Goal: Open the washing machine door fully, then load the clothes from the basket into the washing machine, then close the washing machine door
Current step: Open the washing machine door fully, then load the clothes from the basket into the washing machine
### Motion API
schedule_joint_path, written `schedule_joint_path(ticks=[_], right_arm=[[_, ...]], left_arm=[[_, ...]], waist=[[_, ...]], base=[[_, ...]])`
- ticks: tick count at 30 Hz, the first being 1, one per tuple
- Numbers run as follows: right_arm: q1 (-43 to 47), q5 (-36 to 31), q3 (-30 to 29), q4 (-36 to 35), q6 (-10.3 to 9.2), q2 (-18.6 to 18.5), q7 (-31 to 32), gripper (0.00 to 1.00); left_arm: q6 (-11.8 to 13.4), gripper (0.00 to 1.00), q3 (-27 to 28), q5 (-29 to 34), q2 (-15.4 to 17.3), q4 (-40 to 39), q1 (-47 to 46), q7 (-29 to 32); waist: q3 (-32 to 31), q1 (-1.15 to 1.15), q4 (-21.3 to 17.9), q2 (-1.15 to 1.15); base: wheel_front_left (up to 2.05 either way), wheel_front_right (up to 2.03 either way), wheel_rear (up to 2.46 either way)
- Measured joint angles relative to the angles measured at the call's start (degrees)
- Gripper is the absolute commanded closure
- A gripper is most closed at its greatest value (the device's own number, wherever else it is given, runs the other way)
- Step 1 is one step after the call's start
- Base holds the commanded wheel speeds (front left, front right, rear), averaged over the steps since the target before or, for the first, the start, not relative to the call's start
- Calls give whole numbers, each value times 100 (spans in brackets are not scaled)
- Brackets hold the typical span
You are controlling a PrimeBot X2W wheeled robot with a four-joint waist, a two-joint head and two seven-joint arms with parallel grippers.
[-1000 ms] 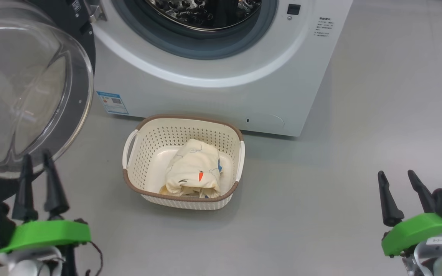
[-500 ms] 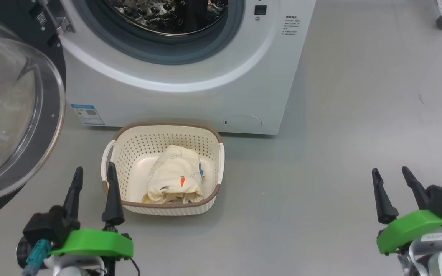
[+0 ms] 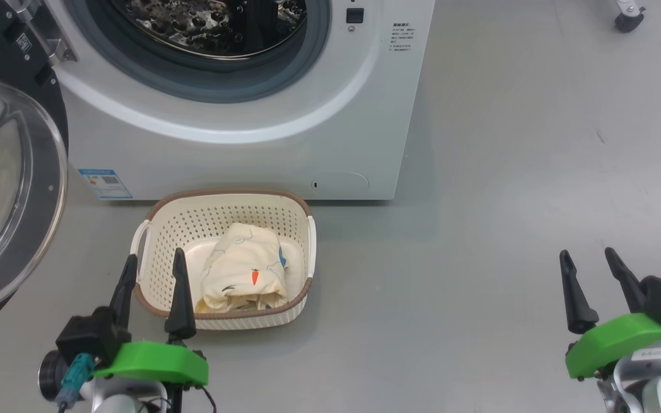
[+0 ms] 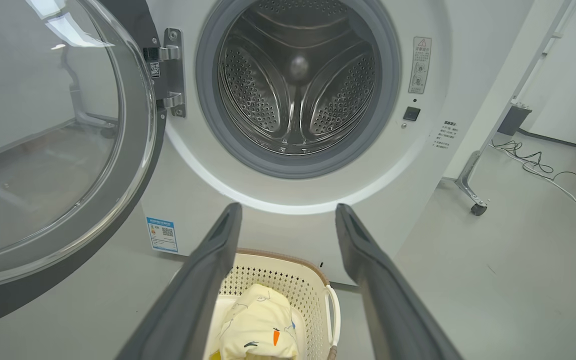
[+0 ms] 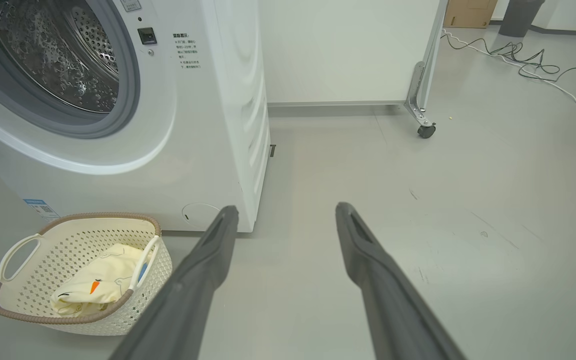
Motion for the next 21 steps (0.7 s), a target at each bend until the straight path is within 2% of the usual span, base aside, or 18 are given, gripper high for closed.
schedule_joint_path(ticks=[15,21], right_arm=[[2,2,-11,5,0,0,-1,0],[2,21,-3,21,0,0,-8,0]], left_arm=[[10,0,7,9,-7,131,1,-53],[110,0,9,47,-3,142,1,-52]], waist=[[-49,0,8,0],[-11,0,3,0]], base=[[0,0,0],[31,-31,0]])
